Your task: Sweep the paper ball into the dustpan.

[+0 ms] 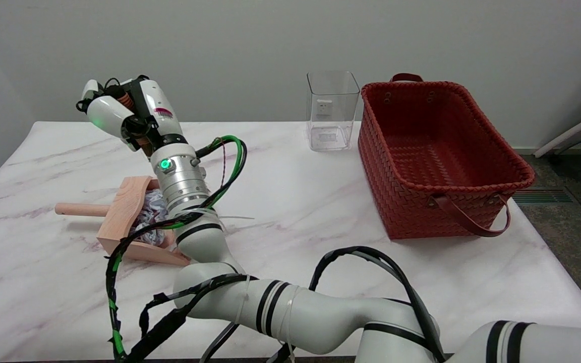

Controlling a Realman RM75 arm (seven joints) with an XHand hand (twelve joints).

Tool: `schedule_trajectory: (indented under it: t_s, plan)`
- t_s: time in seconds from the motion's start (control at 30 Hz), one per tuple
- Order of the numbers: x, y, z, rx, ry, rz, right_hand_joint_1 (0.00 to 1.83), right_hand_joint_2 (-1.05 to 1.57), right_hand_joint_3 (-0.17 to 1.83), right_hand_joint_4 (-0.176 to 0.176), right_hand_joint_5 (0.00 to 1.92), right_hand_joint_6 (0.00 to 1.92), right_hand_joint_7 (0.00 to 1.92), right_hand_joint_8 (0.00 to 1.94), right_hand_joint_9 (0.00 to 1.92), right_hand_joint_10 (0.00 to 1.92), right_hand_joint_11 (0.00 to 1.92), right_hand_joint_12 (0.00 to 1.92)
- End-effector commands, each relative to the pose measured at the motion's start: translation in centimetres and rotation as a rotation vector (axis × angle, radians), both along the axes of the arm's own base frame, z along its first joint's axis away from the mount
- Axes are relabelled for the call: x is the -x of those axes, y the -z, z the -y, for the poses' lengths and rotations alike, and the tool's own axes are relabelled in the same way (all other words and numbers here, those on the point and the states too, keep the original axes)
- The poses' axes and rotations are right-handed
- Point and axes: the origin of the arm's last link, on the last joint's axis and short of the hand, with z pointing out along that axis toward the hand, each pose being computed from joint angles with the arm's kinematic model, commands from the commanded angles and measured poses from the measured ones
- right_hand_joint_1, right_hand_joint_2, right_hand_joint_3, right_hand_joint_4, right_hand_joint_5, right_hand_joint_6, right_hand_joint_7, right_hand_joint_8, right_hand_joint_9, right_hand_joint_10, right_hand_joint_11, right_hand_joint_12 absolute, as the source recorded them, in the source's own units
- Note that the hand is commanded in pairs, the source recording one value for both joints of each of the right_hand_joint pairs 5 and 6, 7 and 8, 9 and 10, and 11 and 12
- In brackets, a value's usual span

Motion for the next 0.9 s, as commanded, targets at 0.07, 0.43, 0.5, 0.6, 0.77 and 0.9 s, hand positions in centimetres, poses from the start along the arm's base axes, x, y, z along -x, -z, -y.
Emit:
schedule_trajectory:
  t_s: [0.07,0.43,0.5,0.6,0.77,0.9]
  plan:
    - [0.2,-5.4,-1.2,0.166,-0.089,-0.122,0.78,1.52,1.0,0.0,1.92,1.92,1.92,1.92,1.92,1.92,1.85,1.85]
    - [2.7,-6.8,-4.0,0.228,-0.041,-0.195,0.82,1.51,1.16,0.0,1.92,1.92,1.92,1.92,1.92,1.92,1.79,1.79]
    - [3.6,-5.7,-4.4,0.212,-0.005,-0.194,0.82,1.52,1.18,0.0,1.92,1.92,1.92,1.92,1.92,1.92,1.79,1.79]
    - [4.5,-5.0,-4.7,0.198,0.021,-0.203,0.82,1.52,1.2,0.0,1.92,1.92,1.92,1.92,1.92,1.92,1.79,1.79]
    - [5.9,-4.1,-5.1,0.142,0.086,-0.105,0.83,1.51,1.23,0.0,1.92,1.92,1.92,1.92,1.92,1.92,1.79,1.79]
    - [6.2,-2.9,-5.0,0.096,0.13,-0.066,0.82,1.51,1.27,0.0,1.92,1.92,1.92,1.92,1.92,1.92,1.8,1.8]
